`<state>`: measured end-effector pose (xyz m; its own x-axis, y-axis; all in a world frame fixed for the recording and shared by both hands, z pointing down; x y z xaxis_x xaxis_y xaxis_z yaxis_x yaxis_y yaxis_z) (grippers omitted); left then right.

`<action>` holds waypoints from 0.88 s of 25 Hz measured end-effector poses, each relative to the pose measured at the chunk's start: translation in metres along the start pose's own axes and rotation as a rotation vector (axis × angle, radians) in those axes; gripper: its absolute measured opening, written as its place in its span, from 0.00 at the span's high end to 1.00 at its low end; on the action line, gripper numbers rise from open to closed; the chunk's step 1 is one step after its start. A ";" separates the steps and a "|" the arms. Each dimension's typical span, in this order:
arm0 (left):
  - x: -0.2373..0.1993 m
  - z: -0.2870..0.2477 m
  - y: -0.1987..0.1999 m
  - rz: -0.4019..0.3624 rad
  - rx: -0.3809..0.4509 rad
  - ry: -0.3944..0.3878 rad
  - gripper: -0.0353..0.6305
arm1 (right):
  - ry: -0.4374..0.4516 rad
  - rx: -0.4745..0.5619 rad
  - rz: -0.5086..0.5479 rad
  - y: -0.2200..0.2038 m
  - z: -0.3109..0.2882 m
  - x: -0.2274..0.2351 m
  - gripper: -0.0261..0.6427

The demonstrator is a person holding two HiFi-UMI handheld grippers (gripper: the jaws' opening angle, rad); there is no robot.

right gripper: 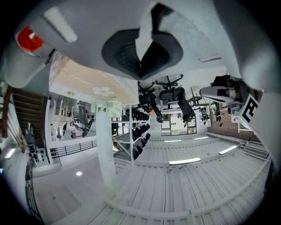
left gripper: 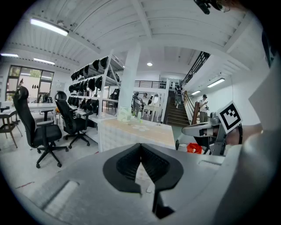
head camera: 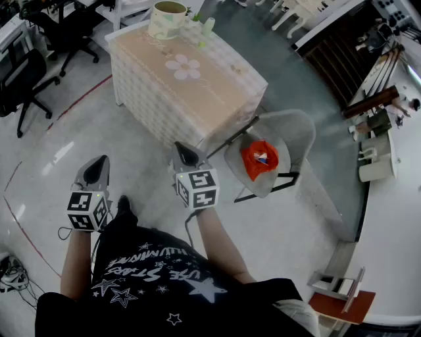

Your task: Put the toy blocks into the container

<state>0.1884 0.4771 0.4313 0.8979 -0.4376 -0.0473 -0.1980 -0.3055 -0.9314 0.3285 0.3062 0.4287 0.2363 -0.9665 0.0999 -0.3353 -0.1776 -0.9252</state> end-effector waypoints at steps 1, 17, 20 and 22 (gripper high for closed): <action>0.001 0.003 -0.001 0.002 -0.002 0.000 0.93 | 0.000 -0.004 0.003 -0.001 0.002 0.000 0.96; -0.002 0.014 -0.015 -0.004 -0.041 0.014 0.93 | 0.018 -0.034 0.032 -0.010 0.000 -0.006 0.96; -0.011 0.008 -0.018 0.005 -0.048 0.021 0.93 | 0.011 -0.029 0.009 -0.012 -0.010 -0.001 0.96; -0.021 -0.001 -0.015 0.011 -0.044 0.028 0.93 | 0.003 -0.019 -0.005 -0.009 -0.020 0.004 0.96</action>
<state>0.1719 0.4899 0.4463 0.8844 -0.4645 -0.0464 -0.2251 -0.3373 -0.9141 0.3140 0.3006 0.4449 0.2350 -0.9662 0.1062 -0.3509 -0.1862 -0.9177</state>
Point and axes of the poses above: the fingertips, and each gripper's own axes: z backward along the fingers, x to its right, y out of its top, the point moved 2 cm from there along z, backward along the fingers, and after that the axes turned 9 degrees about y, right-handed, at the moved point
